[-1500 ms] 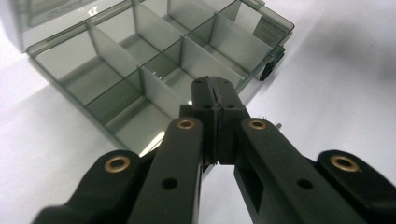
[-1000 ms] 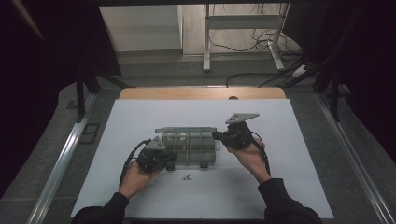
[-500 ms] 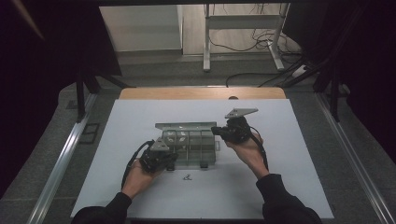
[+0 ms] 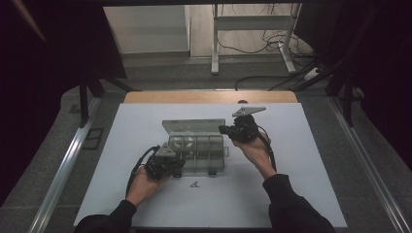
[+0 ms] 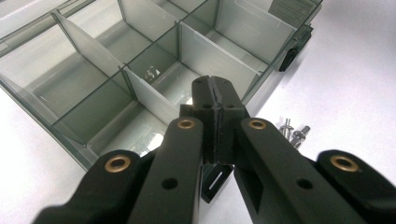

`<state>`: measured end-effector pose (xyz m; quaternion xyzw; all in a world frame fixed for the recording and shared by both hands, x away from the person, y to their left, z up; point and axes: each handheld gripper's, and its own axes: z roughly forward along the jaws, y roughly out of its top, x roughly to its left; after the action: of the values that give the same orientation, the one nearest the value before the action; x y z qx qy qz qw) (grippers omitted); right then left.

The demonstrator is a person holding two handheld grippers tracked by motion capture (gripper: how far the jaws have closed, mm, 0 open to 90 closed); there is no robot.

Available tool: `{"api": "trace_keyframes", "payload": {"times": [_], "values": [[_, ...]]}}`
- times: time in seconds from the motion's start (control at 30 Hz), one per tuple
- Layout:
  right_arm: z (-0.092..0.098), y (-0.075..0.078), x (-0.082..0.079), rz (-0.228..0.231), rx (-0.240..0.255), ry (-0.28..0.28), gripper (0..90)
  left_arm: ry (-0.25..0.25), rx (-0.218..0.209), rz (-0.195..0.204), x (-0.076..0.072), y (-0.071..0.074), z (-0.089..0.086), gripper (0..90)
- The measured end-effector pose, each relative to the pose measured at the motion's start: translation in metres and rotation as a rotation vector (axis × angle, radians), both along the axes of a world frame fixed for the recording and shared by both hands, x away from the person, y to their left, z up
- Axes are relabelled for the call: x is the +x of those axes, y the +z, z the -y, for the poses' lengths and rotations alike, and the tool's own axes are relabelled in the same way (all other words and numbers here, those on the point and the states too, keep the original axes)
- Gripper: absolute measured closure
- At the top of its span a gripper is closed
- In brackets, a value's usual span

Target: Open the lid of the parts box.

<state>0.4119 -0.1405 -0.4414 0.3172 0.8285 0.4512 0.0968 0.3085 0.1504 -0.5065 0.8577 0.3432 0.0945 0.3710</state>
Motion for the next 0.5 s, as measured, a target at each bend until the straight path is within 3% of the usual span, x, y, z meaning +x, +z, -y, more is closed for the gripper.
{"api": "trace_keyframes", "payload": {"times": [0.5], "values": [[-0.005, -0.006, 0.023, -0.008, 0.004, -0.028, 88.6, -0.005, 0.0, -0.001, 0.0, 0.0, 0.0, 89.5]]}}
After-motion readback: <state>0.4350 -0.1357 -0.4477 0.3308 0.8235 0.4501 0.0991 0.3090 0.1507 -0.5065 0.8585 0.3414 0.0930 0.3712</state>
